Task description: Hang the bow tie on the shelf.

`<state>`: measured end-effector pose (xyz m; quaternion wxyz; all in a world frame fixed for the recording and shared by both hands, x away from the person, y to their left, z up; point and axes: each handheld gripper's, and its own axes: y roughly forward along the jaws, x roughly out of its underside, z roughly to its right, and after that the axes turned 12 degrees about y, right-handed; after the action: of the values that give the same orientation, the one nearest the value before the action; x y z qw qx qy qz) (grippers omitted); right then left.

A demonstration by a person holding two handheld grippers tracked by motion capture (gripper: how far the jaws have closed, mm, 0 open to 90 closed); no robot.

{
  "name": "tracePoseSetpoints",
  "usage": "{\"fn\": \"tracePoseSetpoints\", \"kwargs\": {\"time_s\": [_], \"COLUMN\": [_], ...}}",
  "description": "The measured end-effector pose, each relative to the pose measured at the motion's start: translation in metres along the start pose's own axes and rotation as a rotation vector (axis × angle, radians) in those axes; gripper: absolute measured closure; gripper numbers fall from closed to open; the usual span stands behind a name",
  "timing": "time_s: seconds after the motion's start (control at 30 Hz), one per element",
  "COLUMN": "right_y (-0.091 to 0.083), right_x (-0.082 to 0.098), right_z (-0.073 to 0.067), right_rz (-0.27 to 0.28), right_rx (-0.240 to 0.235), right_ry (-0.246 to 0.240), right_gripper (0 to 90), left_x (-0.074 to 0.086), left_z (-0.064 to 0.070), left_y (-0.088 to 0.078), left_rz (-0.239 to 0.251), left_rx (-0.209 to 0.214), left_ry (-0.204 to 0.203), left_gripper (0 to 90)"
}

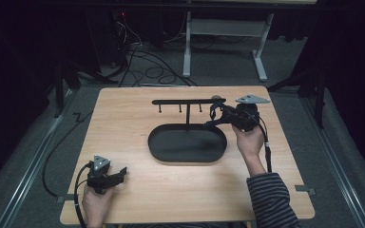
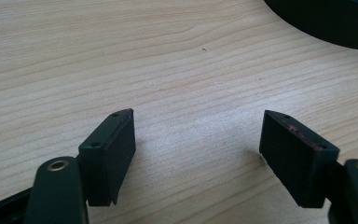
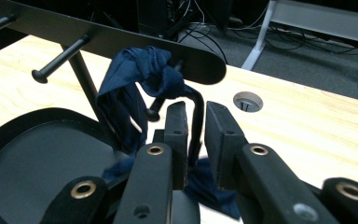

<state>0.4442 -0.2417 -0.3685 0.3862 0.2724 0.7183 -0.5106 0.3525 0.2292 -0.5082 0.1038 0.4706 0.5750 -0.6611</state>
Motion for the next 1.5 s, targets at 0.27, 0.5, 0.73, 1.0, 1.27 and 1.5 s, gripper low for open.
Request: {"fn": "tracePoseSetpoints", "kwargs": {"time_s": [0.27, 0.5, 0.73, 1.0, 1.27, 1.5], "right_y": [-0.009, -0.014, -0.027, -0.039, -0.051, -0.057], "right_x": [0.003, 0.005, 0.009, 0.017, 0.034, 0.053], "right_z": [0.005, 0.007, 0.013, 0.021, 0.031, 0.04], "right_rz": [0.014, 0.023, 0.03, 0.015, 0.015, 0.016], "right_rx": [-0.014, -0.021, -0.024, -0.04, -0.055, -0.054], "right_ry": [0.009, 0.007, 0.015, 0.028, 0.049, 0.071], "right_gripper": [77.3, 76.2, 74.3, 69.1, 65.7, 65.4], "left_x": [0.0, 0.0, 0.0, 0.0, 0.0, 0.0], "left_z": [0.0, 0.0, 0.001, 0.001, 0.001, 0.001], "left_y": [0.0, 0.0, 0.0, 0.0, 0.001, 0.001], "left_rz": [-0.001, -0.002, -0.003, -0.002, -0.003, -0.006], "left_rx": [-0.002, -0.003, -0.005, -0.007, -0.01, -0.011], "left_ry": [0.003, 0.004, 0.006, 0.007, 0.009, 0.013], "left_gripper": [27.3, 27.3, 27.3, 27.3, 27.3, 27.3]}}
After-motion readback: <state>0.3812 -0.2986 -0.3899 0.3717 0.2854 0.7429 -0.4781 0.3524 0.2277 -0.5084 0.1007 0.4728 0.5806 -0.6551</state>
